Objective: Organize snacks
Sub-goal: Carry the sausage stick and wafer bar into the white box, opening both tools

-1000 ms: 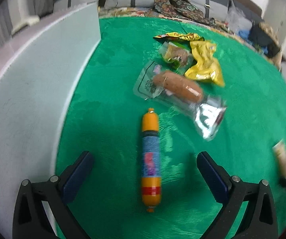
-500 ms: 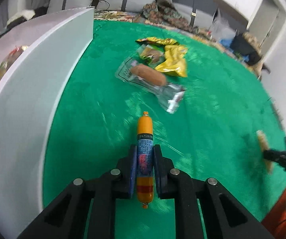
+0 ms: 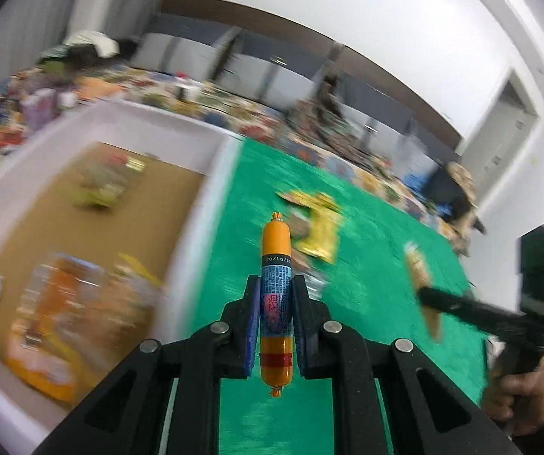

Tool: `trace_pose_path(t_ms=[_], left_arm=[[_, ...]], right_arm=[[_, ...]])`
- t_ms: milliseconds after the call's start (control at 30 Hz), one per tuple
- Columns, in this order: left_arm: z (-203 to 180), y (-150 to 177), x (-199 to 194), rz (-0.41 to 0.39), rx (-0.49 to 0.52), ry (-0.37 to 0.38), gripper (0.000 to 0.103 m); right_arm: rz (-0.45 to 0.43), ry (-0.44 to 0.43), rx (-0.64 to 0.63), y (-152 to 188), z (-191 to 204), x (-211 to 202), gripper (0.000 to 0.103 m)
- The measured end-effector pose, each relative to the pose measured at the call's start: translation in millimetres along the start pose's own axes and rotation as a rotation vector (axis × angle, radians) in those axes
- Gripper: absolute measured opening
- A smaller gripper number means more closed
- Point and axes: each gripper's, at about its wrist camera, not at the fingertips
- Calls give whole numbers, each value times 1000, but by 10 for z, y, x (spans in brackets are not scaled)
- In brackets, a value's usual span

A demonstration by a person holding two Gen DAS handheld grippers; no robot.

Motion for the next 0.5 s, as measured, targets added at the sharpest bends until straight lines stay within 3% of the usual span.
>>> trace_pose_path(t_ms=[200,267,300,333,400,500], left_arm=[[865,-229,-447,-36,-12,-286,15],[1160,-228,-504,-18,-32,-374,22],[1320,-221,-520,2,-60,-414,47],[1422,-182,-564,5,-77,-440,77],[1512,-96,-666,-36,-89,-485,88],[1545,73,-765,-50,-102,-480,91]], right_arm=[[-55,-218,-169,-433,1534,33,28],[-74,-260,-203,-495,1949,107,32],[-79,-286,-204,-522,2096,148,36],[-78,-314,-201,-559,2234,202,53],[-87,-310,-199,-585,2365,244,65],[-139,-283,-202,-570,2301,180,66]])
Point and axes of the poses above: each gripper's, at about its wrist camera, not at the fingertips, and x roughly the way its jaws point, z to its left, y to its underside, and after that the axes turned 10 degrees about y, right-handed
